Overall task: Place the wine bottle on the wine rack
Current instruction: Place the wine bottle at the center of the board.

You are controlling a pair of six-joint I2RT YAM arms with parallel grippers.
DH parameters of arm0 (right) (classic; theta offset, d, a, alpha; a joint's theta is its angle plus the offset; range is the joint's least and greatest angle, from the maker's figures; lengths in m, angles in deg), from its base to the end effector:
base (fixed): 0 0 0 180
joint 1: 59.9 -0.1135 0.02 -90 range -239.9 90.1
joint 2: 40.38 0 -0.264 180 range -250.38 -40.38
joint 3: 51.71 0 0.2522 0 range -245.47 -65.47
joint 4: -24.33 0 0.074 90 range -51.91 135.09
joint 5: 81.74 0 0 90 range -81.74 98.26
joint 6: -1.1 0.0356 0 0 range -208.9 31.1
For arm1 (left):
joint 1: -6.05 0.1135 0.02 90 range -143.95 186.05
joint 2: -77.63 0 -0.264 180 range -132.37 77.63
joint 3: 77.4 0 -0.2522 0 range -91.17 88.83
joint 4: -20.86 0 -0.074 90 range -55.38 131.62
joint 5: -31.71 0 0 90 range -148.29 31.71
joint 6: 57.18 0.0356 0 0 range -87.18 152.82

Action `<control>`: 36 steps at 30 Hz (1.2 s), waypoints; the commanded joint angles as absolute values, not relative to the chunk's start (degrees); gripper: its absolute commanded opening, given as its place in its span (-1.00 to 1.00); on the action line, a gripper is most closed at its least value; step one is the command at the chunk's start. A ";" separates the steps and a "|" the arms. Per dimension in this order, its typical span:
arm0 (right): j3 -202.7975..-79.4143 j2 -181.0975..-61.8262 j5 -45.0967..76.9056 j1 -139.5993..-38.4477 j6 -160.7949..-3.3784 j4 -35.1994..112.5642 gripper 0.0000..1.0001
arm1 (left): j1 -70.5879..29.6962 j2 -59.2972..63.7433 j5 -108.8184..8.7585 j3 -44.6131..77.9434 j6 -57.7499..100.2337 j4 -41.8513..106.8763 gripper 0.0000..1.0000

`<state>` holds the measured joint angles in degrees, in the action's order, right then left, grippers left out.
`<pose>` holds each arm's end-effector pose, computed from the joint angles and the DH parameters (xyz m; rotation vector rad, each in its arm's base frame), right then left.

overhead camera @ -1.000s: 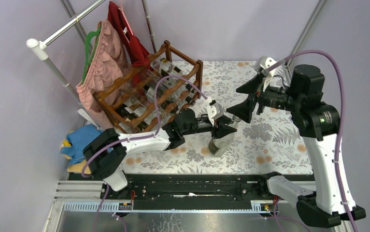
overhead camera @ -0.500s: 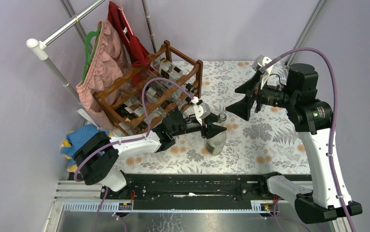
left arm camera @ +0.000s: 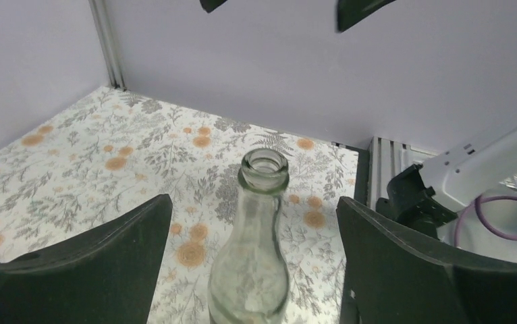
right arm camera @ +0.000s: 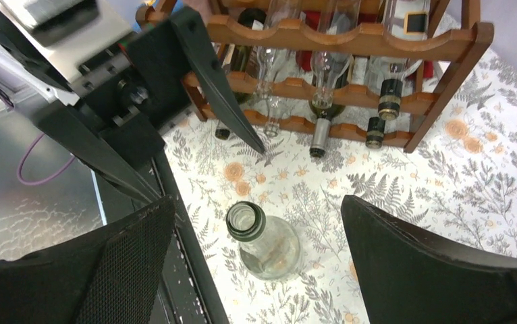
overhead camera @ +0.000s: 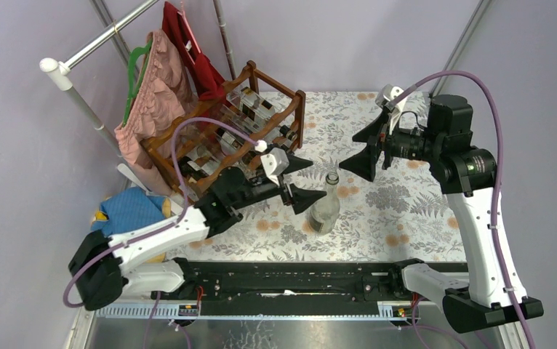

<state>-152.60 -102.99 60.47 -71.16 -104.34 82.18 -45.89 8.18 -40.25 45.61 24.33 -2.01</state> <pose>0.1777 0.0641 0.4720 -0.9935 1.5638 0.8123 0.1637 -0.2270 0.3258 0.8001 1.2553 -1.0840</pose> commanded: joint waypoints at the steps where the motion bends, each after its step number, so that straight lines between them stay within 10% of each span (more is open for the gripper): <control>1: -155.15 -105.13 62.54 -70.83 -109.46 87.22 1.00 | -45.41 15.54 -40.88 43.17 23.67 15.40 0.97; 10: -158.99 -110.50 66.14 -71.18 -129.47 102.24 1.00 | -45.33 26.05 -47.92 32.81 24.19 46.99 0.97; 31: -159.14 -119.61 27.34 -97.60 -120.52 104.70 1.00 | -45.35 36.48 -42.70 41.22 20.43 48.21 0.97; 36: -158.81 -119.81 25.76 -98.57 -119.08 104.36 0.69 | -45.36 37.51 -43.00 41.74 20.60 48.81 0.97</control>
<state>-158.51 -120.06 30.74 -97.89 -122.16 105.11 -45.63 36.61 -43.68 40.96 21.14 48.77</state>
